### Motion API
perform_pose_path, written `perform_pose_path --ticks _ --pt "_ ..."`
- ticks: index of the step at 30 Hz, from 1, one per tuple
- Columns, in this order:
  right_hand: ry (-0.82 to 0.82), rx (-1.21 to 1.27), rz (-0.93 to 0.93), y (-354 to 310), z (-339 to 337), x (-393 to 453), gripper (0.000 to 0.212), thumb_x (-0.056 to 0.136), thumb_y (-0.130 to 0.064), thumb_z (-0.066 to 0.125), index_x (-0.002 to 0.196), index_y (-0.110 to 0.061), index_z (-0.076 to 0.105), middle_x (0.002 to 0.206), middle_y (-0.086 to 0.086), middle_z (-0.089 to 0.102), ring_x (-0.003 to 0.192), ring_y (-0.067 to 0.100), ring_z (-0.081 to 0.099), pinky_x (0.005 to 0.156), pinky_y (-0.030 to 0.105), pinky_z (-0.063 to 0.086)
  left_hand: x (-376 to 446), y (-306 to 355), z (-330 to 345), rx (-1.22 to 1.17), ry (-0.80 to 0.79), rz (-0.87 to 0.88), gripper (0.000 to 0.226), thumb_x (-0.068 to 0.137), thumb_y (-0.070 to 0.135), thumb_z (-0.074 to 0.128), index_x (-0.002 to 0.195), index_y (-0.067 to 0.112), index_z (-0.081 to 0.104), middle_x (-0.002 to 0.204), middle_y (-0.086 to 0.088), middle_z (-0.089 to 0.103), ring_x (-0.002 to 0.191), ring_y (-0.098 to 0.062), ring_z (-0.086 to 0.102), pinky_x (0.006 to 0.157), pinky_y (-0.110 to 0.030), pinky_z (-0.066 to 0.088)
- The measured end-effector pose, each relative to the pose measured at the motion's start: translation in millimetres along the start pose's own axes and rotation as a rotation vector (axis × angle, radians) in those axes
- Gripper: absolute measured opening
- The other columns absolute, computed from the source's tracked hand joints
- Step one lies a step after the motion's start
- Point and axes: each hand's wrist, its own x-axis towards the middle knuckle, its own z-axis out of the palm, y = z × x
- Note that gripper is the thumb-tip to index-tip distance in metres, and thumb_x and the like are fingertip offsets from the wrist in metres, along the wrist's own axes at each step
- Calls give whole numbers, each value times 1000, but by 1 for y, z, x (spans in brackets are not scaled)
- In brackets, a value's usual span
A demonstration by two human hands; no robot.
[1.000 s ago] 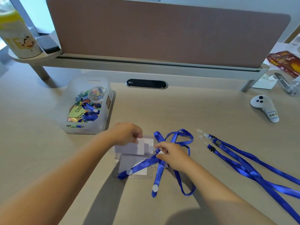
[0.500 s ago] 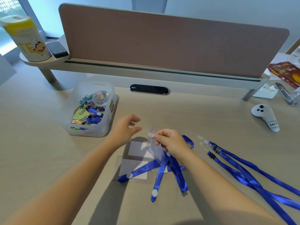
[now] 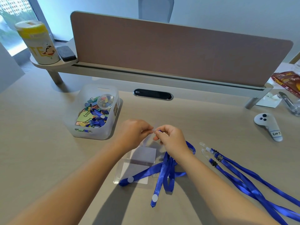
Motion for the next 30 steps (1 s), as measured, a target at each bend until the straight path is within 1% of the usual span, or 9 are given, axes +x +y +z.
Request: perform_pose_path --ticks 4,7,9,11,14,19,23,26,30 --pt "54 -156 -106 -1 0 -2 19 93 -13 48 98 -2 63 66 -3 54 67 14 51 62 20 42 2 -1 1 132 17 90 26 89 27 50 100 11 67 97 -7 72 87 -22 65 78 -34 53" --pt "85 -241 -152 -1 1 -1 20 93 -14 47 98 -3 63 77 1 56 76 17 53 67 25 43 2 -2 5 335 98 227 11 70 18 72 62 11 70 56 -3 71 48 -18 64 49 -25 55" --pt "91 -272 -178 -1 2 1 20 93 -16 47 97 -4 63 73 -4 53 73 15 51 60 21 41 2 -3 10 431 116 240 15 62 14 76 52 13 65 47 -1 66 40 -16 59 44 -21 51" --pt "98 -287 -183 -2 2 1 21 94 -19 47 97 -5 63 69 -8 51 69 13 49 57 18 39 3 0 13 469 124 230 15 61 14 75 51 13 64 46 -1 65 39 -15 57 43 -20 50" --pt "115 -248 -154 -3 2 3 22 93 -20 47 96 -5 63 78 -2 56 73 14 51 61 21 42 6 0 16 412 130 168 15 63 12 73 51 13 64 45 -1 65 38 -15 57 40 -20 49" --pt "58 -169 -37 -7 0 6 20 93 -22 49 85 -9 62 62 -4 50 62 11 46 68 28 42 9 -3 17 351 147 112 32 73 19 43 50 14 65 44 0 65 38 -16 57 38 -20 48" --pt "37 -132 0 -11 -2 6 22 92 -16 50 89 -1 66 63 3 52 66 17 47 69 30 42 10 -2 16 367 173 147 30 72 18 46 49 13 64 44 -1 64 38 -16 57 38 -20 48" --pt "74 -139 -57 -12 -4 5 22 91 -11 50 92 3 67 79 14 62 72 17 50 63 25 41 10 3 14 320 192 169 26 71 18 51 49 12 64 44 -2 65 38 -16 57 40 -18 48" --pt "103 -168 -128 -13 -5 4 21 90 -11 51 86 4 66 58 -3 49 54 8 41 50 14 33 8 10 9 15 194 56 28 79 19 48 66 4 68 59 -9 69 52 -22 61 52 -25 49"
